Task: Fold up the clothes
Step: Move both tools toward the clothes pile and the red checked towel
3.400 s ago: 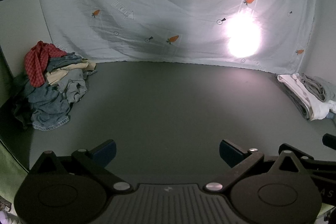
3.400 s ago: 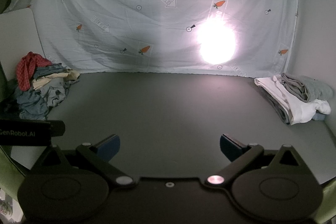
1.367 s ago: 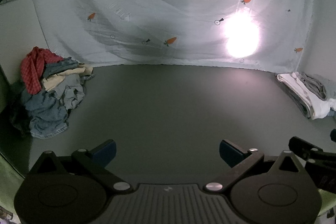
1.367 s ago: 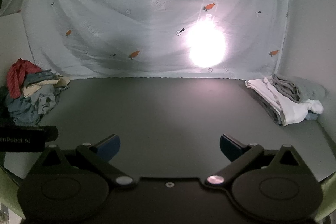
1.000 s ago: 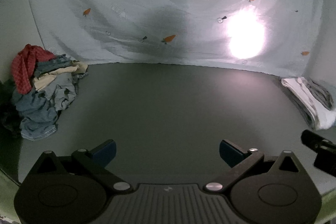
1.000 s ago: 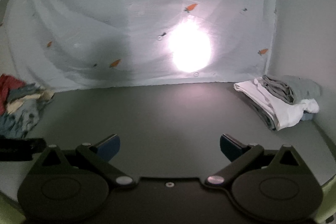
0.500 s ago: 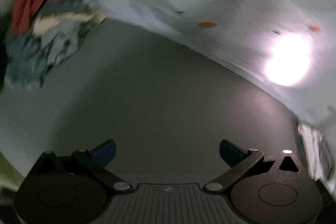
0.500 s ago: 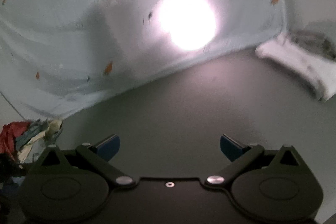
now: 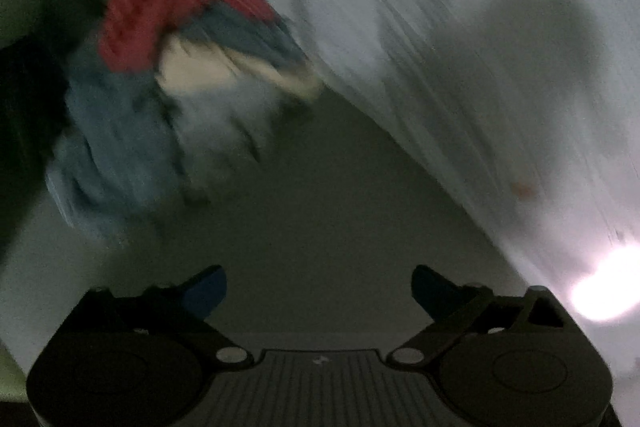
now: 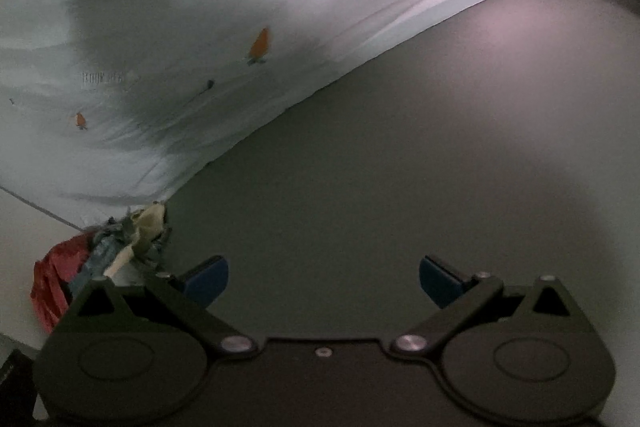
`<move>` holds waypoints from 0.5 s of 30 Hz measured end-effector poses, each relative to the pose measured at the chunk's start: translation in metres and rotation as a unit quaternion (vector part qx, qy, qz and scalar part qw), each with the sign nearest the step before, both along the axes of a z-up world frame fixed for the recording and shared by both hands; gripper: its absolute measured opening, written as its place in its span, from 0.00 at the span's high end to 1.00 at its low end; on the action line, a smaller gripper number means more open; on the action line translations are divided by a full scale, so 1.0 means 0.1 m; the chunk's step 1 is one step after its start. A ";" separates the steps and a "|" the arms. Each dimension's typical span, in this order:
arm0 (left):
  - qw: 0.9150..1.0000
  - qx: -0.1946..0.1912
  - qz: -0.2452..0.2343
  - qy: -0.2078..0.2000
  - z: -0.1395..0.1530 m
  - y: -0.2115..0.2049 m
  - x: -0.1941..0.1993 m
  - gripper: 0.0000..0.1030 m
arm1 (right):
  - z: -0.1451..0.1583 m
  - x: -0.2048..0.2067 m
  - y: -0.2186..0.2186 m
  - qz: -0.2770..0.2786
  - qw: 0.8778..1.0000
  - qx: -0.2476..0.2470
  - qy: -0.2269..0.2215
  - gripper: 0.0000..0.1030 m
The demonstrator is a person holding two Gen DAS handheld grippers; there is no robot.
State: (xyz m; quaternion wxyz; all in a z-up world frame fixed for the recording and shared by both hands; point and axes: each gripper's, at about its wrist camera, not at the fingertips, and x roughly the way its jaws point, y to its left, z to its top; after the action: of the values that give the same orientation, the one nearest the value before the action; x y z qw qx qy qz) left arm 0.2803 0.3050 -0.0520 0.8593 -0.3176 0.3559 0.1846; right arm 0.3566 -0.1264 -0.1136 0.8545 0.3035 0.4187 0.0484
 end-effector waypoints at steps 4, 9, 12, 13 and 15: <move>0.996 0.030 0.073 -0.029 0.07 0.91 0.24 0.17 | -0.03 0.44 0.66 0.015 1.000 0.001 0.009 0.00; 0.985 0.085 0.136 -0.070 0.20 1.78 0.52 0.29 | -0.06 0.86 1.32 0.055 0.998 -0.004 0.022 0.00; 0.974 0.140 0.157 -0.080 0.24 2.05 0.70 0.33 | -0.12 1.06 1.60 0.072 0.997 -0.023 0.032 0.00; 0.971 0.157 0.160 -0.081 0.25 2.10 0.76 0.33 | -0.14 1.12 1.67 0.076 0.996 -0.028 0.037 0.00; 0.967 0.185 0.159 -0.080 0.24 2.20 0.92 0.32 | -0.19 1.22 1.77 0.083 0.995 -0.031 0.047 0.00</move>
State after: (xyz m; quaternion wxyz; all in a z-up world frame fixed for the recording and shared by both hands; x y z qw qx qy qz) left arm 0.3727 0.5251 -0.0279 0.8884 -0.2196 0.1903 0.3553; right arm 0.4789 0.0508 -0.1326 0.8358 0.2428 0.4839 0.0915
